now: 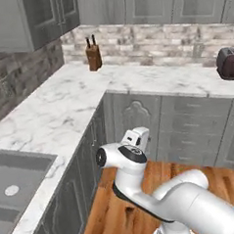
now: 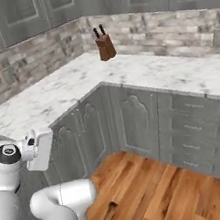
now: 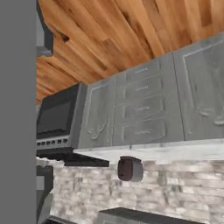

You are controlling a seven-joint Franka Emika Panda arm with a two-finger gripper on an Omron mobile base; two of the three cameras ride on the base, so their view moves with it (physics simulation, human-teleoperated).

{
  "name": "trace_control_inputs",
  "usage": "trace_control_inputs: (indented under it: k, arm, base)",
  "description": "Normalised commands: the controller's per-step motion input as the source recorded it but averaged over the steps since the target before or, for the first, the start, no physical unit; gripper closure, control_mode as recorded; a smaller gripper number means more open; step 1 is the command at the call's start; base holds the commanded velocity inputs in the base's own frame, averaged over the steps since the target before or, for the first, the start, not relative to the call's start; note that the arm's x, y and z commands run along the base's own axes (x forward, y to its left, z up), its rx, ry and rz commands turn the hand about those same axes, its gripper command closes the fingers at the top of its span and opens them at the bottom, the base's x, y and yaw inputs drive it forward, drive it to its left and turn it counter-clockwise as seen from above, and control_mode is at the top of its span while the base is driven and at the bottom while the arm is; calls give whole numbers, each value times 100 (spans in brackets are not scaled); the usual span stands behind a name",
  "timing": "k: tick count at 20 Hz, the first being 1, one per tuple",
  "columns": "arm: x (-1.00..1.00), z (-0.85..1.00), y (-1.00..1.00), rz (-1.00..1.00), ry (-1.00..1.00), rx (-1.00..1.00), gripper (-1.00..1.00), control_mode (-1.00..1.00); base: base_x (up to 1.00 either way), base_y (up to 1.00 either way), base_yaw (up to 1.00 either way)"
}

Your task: Move the cutting board and knife to the sink. Then move spray from the cabinet to the counter.

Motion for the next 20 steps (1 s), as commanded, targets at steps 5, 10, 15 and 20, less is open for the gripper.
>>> trace_control_inputs:
  k: [5,10,15,20]
  arm:
    - [0,0,0,0,0,0,-100,100]
    - [0,0,0,0,0,0,-100,100]
    - [0,0,0,0,0,0,-100,100]
    - [0,0,0,0,0,0,-100,100]
  base:
    - [0,0,-100]
    - [0,0,-100]
    - [18,-3,-91]
    - [53,-16,-76]
